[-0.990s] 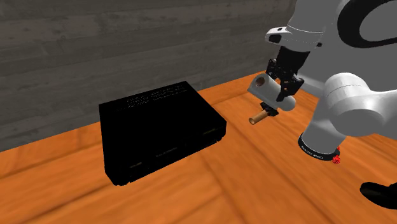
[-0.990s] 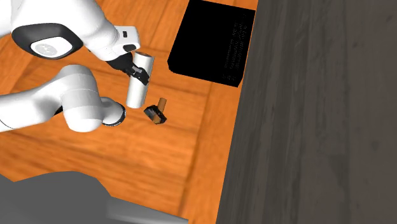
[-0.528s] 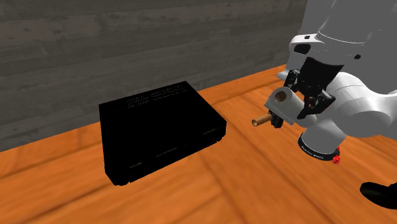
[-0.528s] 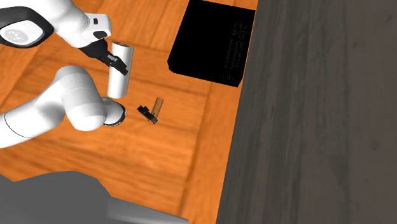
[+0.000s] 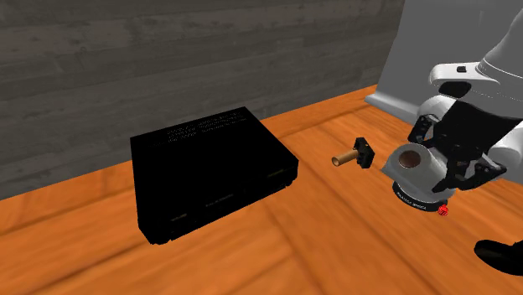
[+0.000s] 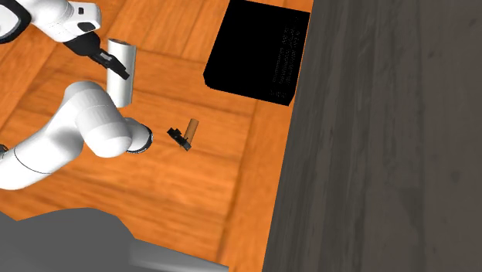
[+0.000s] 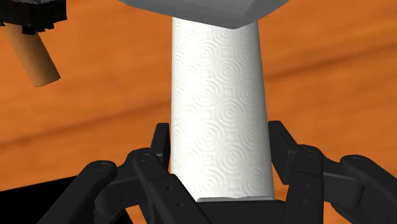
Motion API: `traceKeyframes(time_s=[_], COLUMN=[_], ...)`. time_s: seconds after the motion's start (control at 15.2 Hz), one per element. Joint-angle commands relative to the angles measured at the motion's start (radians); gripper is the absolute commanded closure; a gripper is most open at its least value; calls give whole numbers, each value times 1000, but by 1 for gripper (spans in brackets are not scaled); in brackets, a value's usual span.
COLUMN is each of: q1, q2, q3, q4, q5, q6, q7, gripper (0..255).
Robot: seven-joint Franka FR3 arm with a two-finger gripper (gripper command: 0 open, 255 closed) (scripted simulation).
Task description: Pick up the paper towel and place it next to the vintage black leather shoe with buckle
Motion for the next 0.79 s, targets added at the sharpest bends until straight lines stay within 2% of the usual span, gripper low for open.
traceKeyframes(time_s=[0.0,0.4,0.73], q1=[22,43,27], q2=[-10,-7,13], q3=[54,199,295], q4=[35,157,283], q5=[67,242,370], q6=[-29,-94,-129], q7=[50,195,312], gripper=[255,255,255])
